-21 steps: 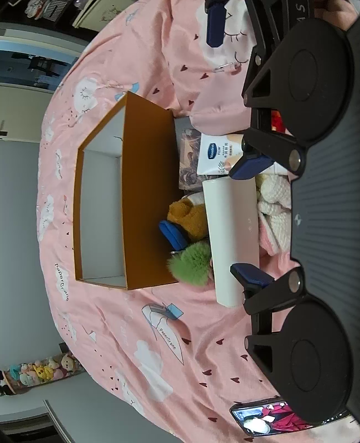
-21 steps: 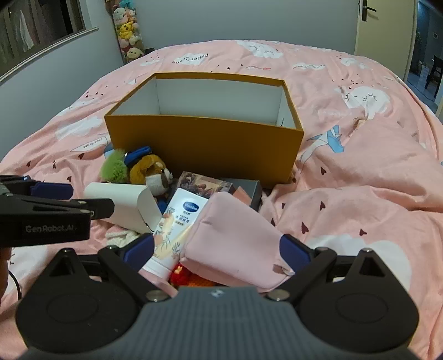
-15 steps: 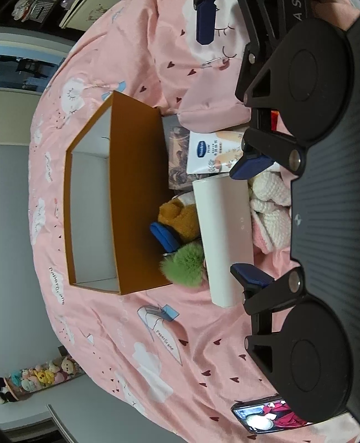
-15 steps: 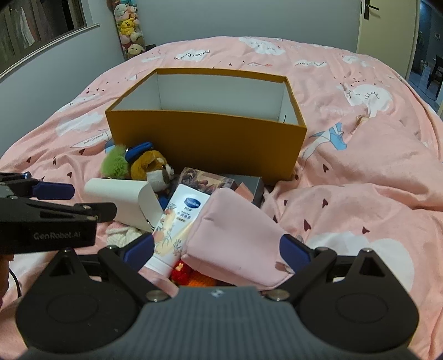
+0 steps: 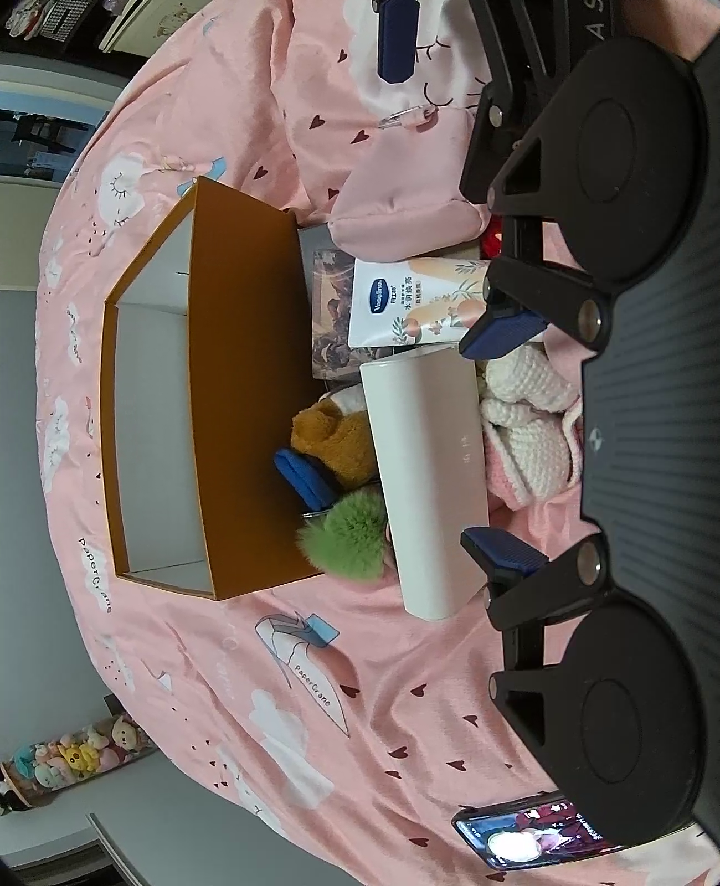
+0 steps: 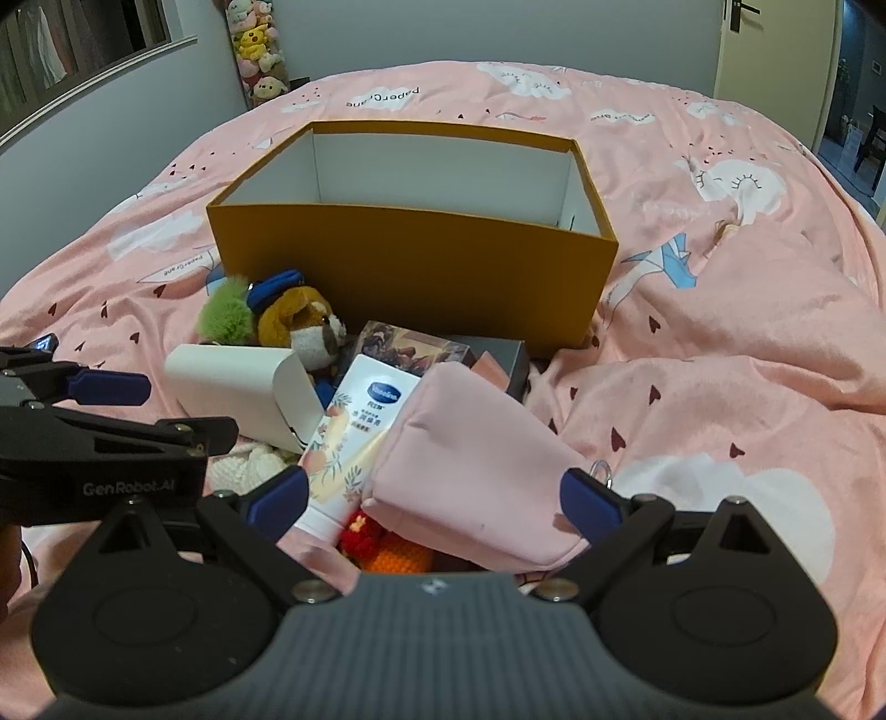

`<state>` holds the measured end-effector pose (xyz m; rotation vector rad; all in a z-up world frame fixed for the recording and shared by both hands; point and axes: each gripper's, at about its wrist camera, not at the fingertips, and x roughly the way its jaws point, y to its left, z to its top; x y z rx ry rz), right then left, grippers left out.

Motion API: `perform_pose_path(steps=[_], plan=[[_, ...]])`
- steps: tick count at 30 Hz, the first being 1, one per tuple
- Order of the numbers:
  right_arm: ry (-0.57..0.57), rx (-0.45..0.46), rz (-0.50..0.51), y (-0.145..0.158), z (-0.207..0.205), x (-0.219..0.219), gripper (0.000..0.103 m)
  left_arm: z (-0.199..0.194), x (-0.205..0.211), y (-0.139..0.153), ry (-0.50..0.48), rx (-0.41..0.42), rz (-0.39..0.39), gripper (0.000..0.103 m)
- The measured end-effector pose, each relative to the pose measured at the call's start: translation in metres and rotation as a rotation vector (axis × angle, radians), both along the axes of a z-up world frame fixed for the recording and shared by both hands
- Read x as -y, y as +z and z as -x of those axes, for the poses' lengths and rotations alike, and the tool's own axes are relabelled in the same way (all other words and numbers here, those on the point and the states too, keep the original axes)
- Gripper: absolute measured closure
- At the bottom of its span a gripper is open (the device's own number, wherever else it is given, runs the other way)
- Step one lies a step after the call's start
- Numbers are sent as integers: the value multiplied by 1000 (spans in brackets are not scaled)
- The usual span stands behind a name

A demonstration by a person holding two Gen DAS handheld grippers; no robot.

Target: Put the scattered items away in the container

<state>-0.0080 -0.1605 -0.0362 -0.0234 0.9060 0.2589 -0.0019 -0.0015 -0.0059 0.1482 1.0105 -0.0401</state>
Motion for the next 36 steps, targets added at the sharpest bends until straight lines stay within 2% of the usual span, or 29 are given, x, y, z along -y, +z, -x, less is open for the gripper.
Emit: perform_pose_path(steps=[30,36], plan=[[-2,-11,-8,-5,1,1,5,1,2,-4,0,-5,-1,24],[4,-36,-51,-5,-4,8,6,-4,-9,-1,-7,-21,36,24]])
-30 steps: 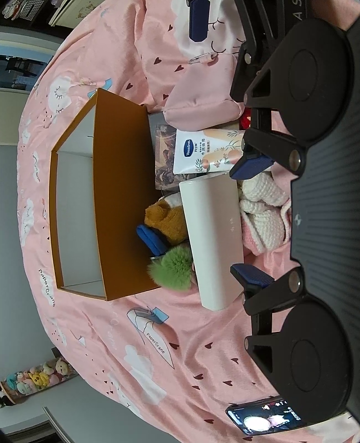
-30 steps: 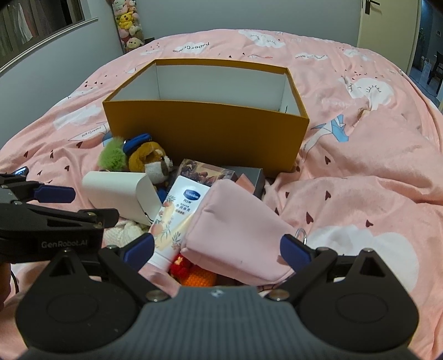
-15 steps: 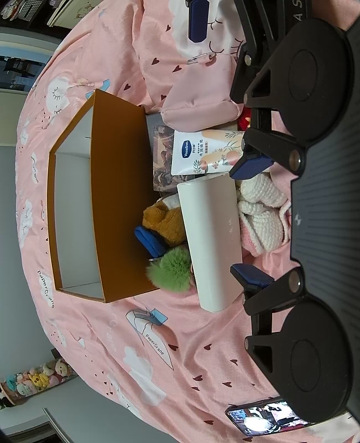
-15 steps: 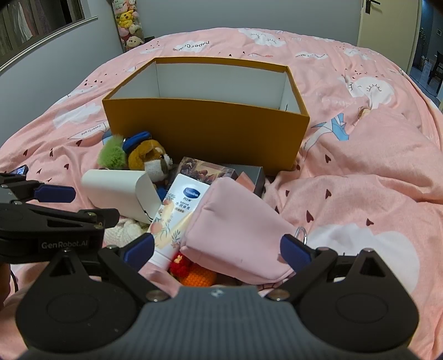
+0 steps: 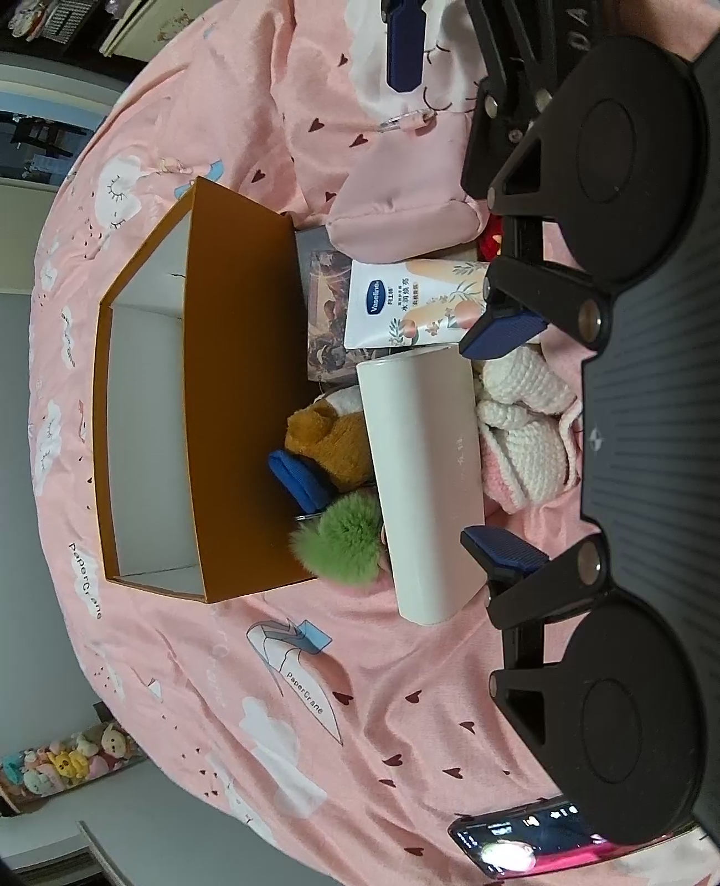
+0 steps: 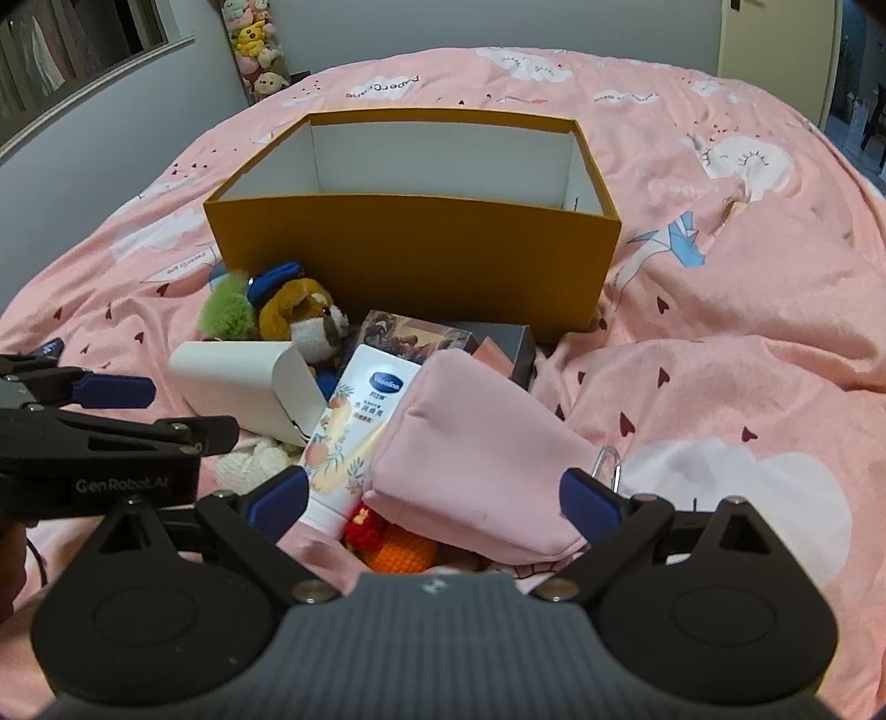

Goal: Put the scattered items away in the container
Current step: 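Grasp the white cylindrical box with the left gripper while the right gripper reaches into the pile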

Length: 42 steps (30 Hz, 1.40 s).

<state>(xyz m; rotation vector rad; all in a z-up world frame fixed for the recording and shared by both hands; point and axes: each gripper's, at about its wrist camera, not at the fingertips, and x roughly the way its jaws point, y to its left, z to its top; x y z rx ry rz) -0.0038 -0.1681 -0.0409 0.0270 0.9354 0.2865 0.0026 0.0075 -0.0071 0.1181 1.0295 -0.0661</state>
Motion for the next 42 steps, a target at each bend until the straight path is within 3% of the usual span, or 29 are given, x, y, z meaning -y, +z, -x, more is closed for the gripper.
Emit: perform_pose_path(steps=[5,9,14,20,25,32,42], plan=[[10,-21,-12,2,-9,11,17,-5,-11,8,-30,9,8,28],[45,-48,-40,2,-18,15,23,-11,-15,16,-121,23,15,28],[157,-35,-28,10,-35,8,26,-13,-8,19,-333,50,-94,28],[308,-24,-17,19,-58,-13,30,-17,-5,1,-591,28,-225,28],[393,-12,47,15,-72,-31,30,-25,-11,-14,-719,9,-254,28],[461,-28,94,4,-82,-45,30,-37,-14,-29,-829,-18,-308,28],[502,-55,152,-7,-97,-47,30,-48,-10,-56,-929,-117,-346,28]])
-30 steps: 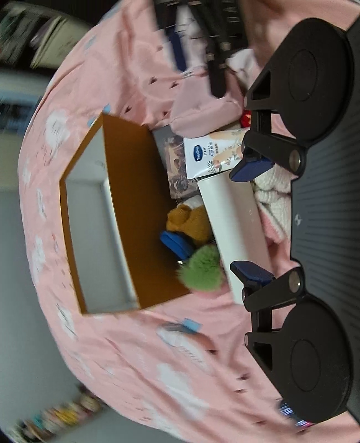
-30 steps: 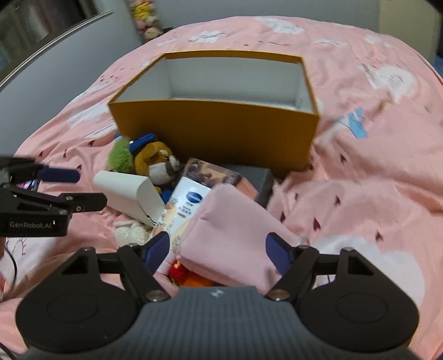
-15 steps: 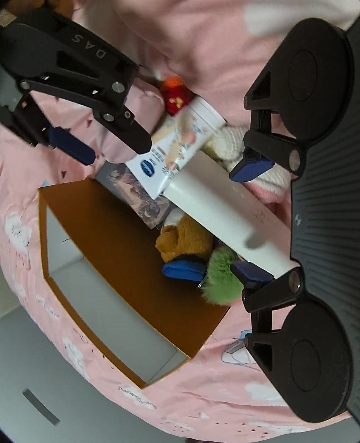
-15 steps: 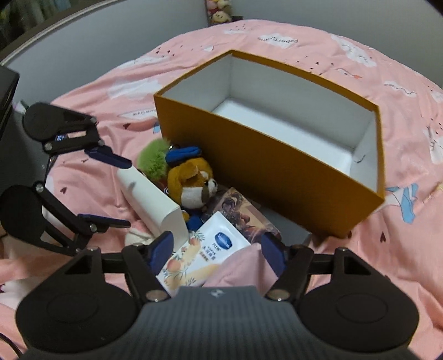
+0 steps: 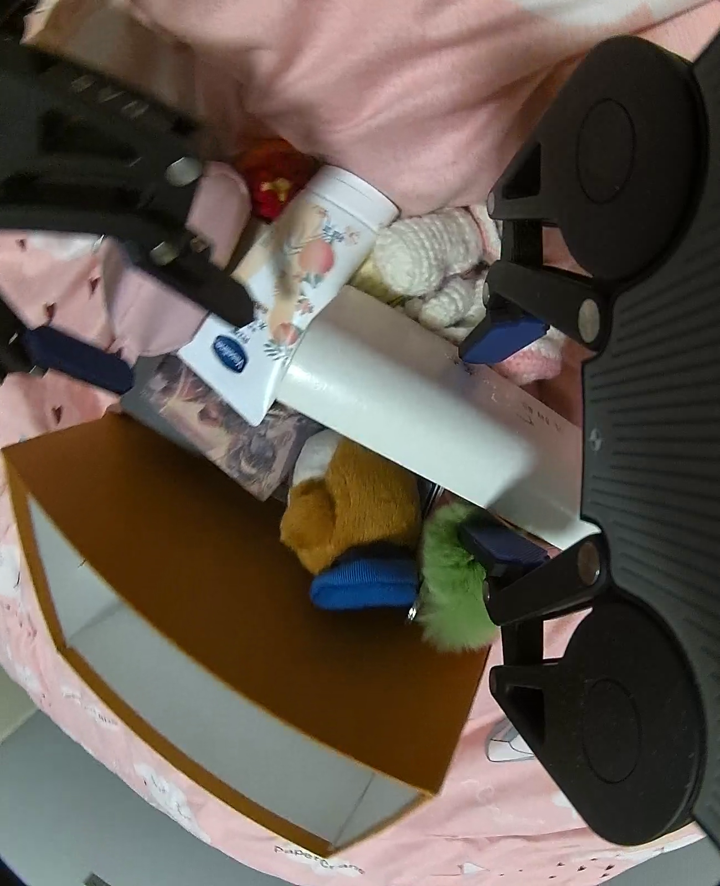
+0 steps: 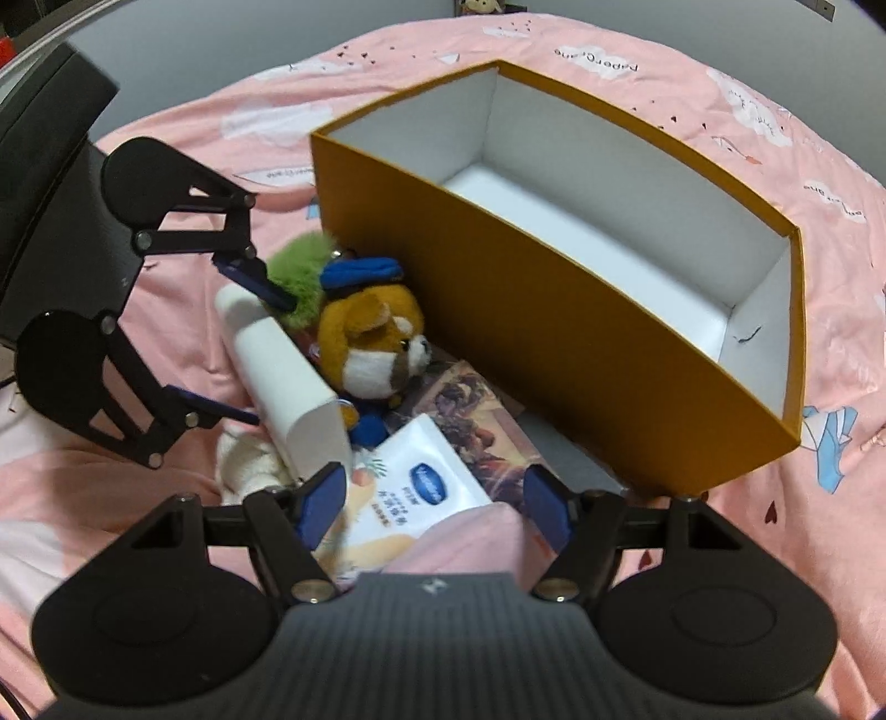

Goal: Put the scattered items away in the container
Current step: 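Grasp the white cylindrical box with the left gripper while the right gripper reaches into the pile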

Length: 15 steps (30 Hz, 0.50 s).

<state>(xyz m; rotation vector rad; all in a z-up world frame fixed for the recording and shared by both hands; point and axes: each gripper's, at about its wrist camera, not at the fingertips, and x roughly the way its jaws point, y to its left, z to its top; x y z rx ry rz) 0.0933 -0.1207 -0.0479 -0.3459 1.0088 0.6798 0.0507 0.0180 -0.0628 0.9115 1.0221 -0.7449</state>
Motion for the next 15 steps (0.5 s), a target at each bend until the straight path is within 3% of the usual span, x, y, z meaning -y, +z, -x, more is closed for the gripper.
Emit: perform_pose_path(steps=[5,9,15], plan=[[-23,-31,2,-3,-16,7,30,4,-2,-5,4,-23,0,36],[-43,-73,-22,-2,-30,13,30,12,-8,0,21,-47,8,56],[-56,-140,-50,-8,-53,11,35,19,-17,0,104,-70,40,58]])
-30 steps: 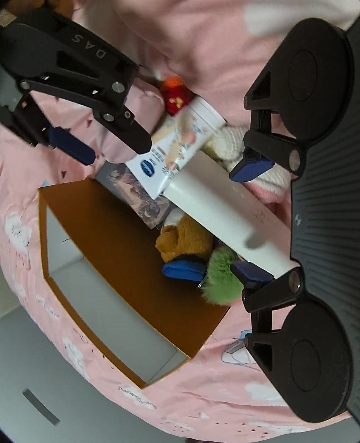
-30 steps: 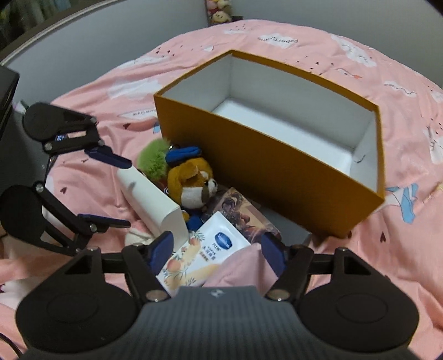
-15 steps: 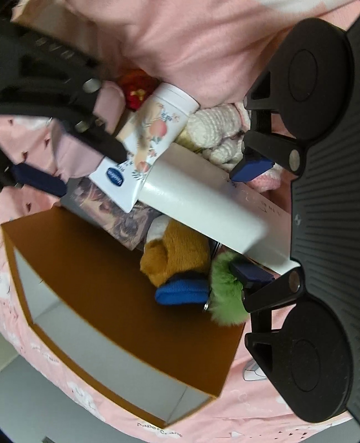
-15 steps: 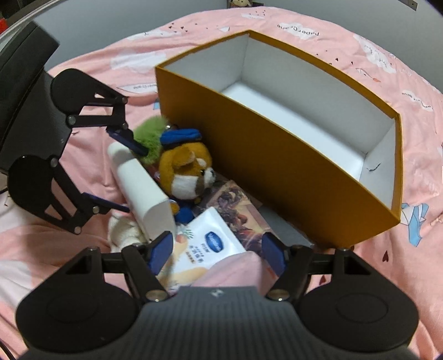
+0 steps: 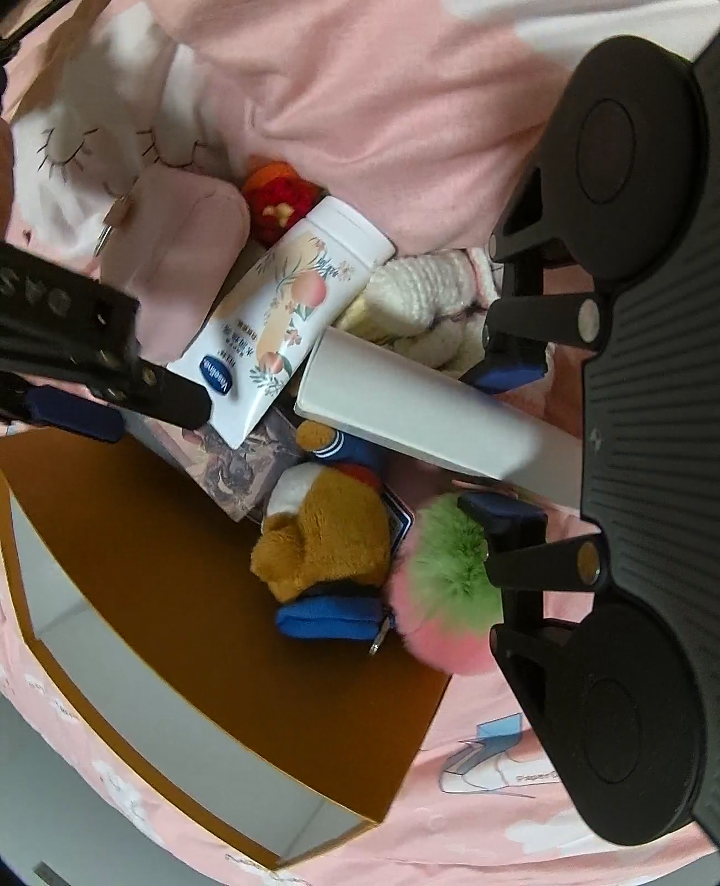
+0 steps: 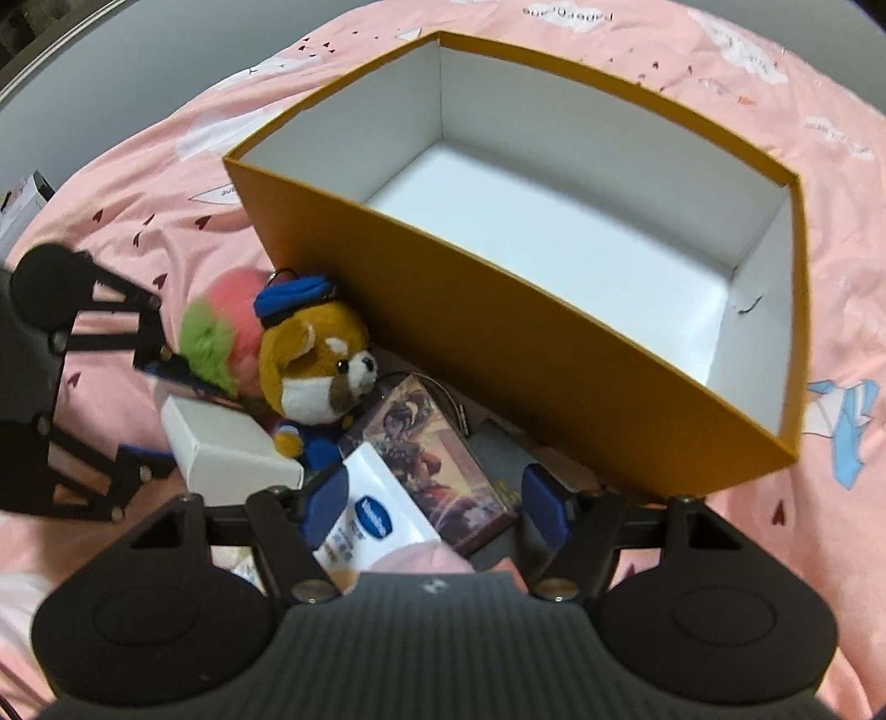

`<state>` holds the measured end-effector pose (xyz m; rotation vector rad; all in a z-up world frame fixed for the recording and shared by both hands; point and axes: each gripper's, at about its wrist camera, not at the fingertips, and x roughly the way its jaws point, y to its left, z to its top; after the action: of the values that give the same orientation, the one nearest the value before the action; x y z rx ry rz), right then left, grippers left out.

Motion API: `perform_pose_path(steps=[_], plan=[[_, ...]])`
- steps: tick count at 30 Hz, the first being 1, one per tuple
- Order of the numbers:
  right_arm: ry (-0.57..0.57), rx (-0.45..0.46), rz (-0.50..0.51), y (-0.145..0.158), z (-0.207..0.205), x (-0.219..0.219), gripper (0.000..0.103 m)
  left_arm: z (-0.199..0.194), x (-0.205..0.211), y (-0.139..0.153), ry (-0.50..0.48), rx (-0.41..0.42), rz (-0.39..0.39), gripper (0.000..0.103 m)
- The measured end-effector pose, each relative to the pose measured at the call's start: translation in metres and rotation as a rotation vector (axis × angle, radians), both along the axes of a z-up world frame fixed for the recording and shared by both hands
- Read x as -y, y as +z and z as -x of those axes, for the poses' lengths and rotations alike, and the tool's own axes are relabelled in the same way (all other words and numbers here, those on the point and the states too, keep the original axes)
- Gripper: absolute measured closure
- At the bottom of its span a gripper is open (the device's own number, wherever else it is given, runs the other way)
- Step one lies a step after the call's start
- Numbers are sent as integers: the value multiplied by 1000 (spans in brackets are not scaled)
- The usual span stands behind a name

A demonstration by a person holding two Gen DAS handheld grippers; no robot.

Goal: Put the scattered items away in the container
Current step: 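Grasp the white cylindrical box with the left gripper while the right gripper reaches into the pile, then grasp the dark photo card box with the right gripper while the left gripper lifts the white box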

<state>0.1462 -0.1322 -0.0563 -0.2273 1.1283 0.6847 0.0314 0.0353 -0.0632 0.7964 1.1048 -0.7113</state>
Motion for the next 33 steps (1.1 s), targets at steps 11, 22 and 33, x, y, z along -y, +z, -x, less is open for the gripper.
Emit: perform_pose_path(steps=[11,22,33], plan=[[64,-71,0,-30,-31,-27,45,5,-39,10,273,-35,172,59],[146,-20,52,-31,-21,-45,52,-9,-48,21,631,30,293,64],[324,33,50,14,20,-50,64,-4,-64,23,730,64,315,64]])
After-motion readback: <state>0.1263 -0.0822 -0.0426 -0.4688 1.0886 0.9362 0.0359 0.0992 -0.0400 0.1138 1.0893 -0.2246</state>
